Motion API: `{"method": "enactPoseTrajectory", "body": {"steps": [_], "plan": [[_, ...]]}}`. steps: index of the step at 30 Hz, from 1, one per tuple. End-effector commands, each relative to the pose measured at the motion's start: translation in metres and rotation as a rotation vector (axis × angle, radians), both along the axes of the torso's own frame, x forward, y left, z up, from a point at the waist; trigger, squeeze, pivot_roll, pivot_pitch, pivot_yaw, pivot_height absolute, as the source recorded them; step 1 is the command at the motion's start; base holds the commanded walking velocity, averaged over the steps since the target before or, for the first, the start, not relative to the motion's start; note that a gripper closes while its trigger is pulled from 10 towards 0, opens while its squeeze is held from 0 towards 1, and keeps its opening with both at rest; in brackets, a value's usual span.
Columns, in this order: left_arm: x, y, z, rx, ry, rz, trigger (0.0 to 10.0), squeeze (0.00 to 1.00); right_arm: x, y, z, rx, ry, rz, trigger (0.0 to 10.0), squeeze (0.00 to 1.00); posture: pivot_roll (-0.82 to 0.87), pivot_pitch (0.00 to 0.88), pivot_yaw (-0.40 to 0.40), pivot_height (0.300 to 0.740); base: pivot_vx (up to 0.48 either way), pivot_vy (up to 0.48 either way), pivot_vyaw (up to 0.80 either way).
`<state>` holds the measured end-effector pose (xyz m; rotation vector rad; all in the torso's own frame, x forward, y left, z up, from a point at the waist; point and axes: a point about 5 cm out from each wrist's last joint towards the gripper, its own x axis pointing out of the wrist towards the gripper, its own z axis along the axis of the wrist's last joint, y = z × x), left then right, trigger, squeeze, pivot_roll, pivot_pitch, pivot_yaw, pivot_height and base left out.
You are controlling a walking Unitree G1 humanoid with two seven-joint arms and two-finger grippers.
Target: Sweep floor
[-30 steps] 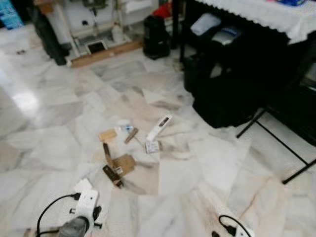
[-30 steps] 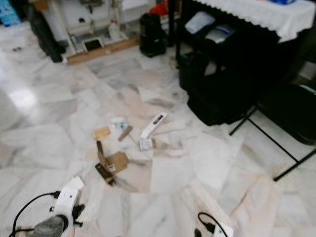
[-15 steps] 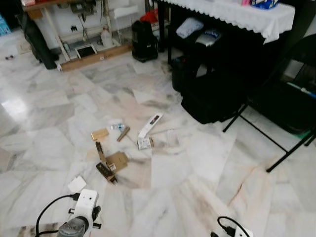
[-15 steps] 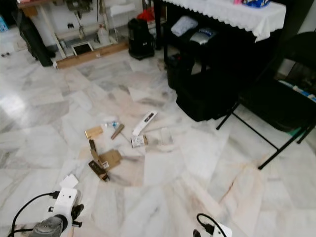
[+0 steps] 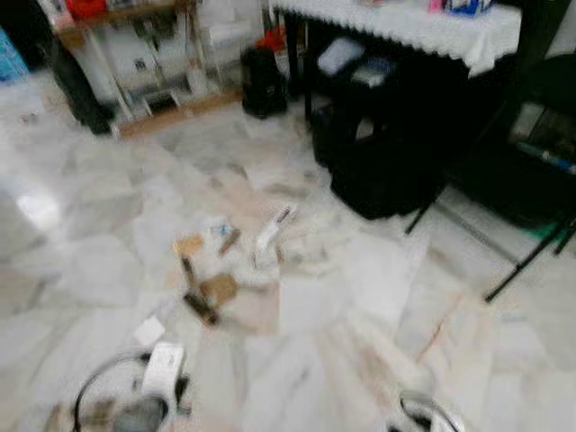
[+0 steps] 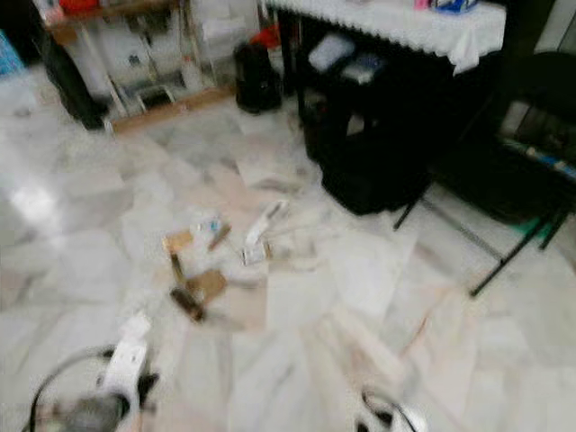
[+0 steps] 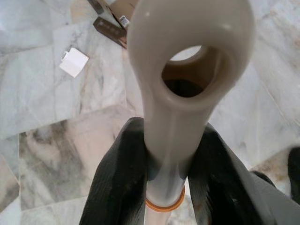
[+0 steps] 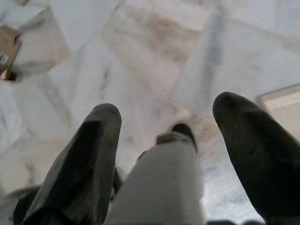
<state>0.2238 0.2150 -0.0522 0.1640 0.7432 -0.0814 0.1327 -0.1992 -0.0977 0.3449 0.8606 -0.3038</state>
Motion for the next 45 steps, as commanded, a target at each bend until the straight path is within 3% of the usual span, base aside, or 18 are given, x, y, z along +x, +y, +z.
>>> {"method": "enactPoseTrajectory", "body": {"steps": [1, 18, 23, 25, 34, 39, 45], "plan": [[-0.013, 0.007, -0.008, -0.003, 0.062, 0.029, 10.0, 0.0, -0.001, 0.009, -0.002, 0.023, 0.008, 0.009, 10.0, 0.0, 0.04, 0.026, 0.057, 0.74, -0.255, 0.0, 0.0], [-0.011, 0.001, -0.008, -0.011, 0.062, 0.056, 10.0, 0.0, 0.001, 0.003, -0.001, 0.017, 0.011, 0.015, 10.0, 0.0, 0.04, 0.041, 0.025, 0.74, -0.259, 0.0, 0.0], [-0.012, -0.005, -0.01, -0.027, 0.065, 0.068, 10.0, 0.0, -0.002, -0.009, 0.0, -0.019, 0.021, 0.024, 10.0, 0.0, 0.03, 0.039, 0.007, 0.74, -0.259, 0.0, 0.0], [-0.015, -0.012, -0.014, -0.04, 0.075, 0.065, 10.0, 0.0, -0.003, -0.027, 0.004, -0.067, 0.013, 0.007, 10.0, 0.0, 0.02, 0.033, 0.007, 0.74, -0.259, 0.0, 0.0], [-0.028, -0.018, -0.021, -0.036, 0.12, -0.008, 10.0, 0.0, 0.002, -0.048, 0.012, -0.127, -0.026, 0.007, 10.0, 0.0, -0.01, 0.017, 0.066, 0.74, -0.259, 0.0, 0.0], [-0.028, -0.011, -0.02, -0.023, 0.12, -0.025, 10.0, 0.0, 0.007, -0.039, 0.011, -0.127, -0.033, 0.017, 10.0, 0.0, -0.02, 0.002, 0.089, 0.74, -0.259, 0.0, 0.09], [-0.023, 0.007, -0.014, -0.004, 0.082, 0.057, 10.0, 0.0, 0.011, -0.01, 0.006, -0.06, -0.021, 0.082, 10.0, 0.0, 0.07, 0.0, 0.035, 0.74, -0.259, 0.0, 0.27]]}}
